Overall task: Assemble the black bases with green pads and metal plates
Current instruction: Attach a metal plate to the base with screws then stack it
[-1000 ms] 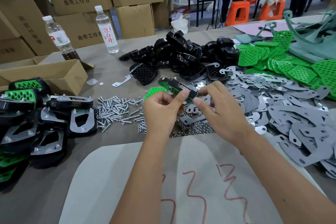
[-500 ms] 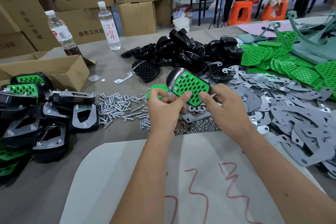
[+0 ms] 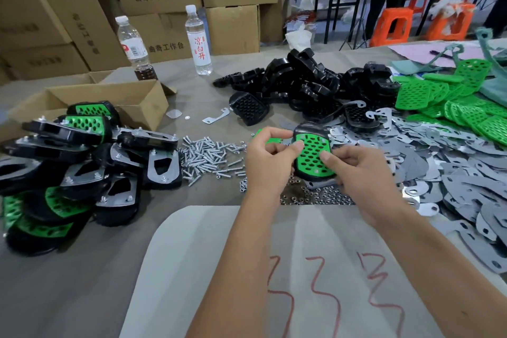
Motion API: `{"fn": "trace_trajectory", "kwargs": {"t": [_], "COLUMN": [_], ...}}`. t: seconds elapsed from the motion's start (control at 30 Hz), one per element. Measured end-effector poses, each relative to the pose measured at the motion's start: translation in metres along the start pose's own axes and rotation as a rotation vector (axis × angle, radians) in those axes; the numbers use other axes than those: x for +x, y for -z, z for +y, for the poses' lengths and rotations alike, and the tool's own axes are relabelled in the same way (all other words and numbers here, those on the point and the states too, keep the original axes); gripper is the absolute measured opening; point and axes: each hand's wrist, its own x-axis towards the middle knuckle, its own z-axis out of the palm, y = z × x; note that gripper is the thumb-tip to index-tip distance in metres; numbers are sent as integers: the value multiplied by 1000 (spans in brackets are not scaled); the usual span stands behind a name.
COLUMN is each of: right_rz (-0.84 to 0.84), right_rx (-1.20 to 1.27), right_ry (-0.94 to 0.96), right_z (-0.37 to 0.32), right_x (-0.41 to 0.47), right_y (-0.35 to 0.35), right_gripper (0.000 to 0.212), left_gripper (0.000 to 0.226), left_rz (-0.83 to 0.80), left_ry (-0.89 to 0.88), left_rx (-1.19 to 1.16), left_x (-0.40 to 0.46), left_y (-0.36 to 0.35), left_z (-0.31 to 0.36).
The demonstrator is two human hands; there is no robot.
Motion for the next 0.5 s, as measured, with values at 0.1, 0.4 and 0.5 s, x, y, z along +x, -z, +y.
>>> {"fn": "trace_trajectory", "kwargs": {"t": [0.1, 0.4, 0.5], "right_rz": [21, -17, -33], "right_rx": [96, -308, -470], "right_ry": [-57, 730, 868], "right_z": [-5, -80, -105], "right_x": [1, -15, -20], "right_y": [-28, -172, -222], "right_gripper": [22, 20, 29], "left_gripper": [16, 7, 23], "left_rz": [139, 736, 1001], "left_ry": [-14, -302, -408], "left_rx": [90, 101, 47], "left_x": [4, -1, -1], "left_y": [15, 123, 166], "left_z": [8, 69, 91]}}
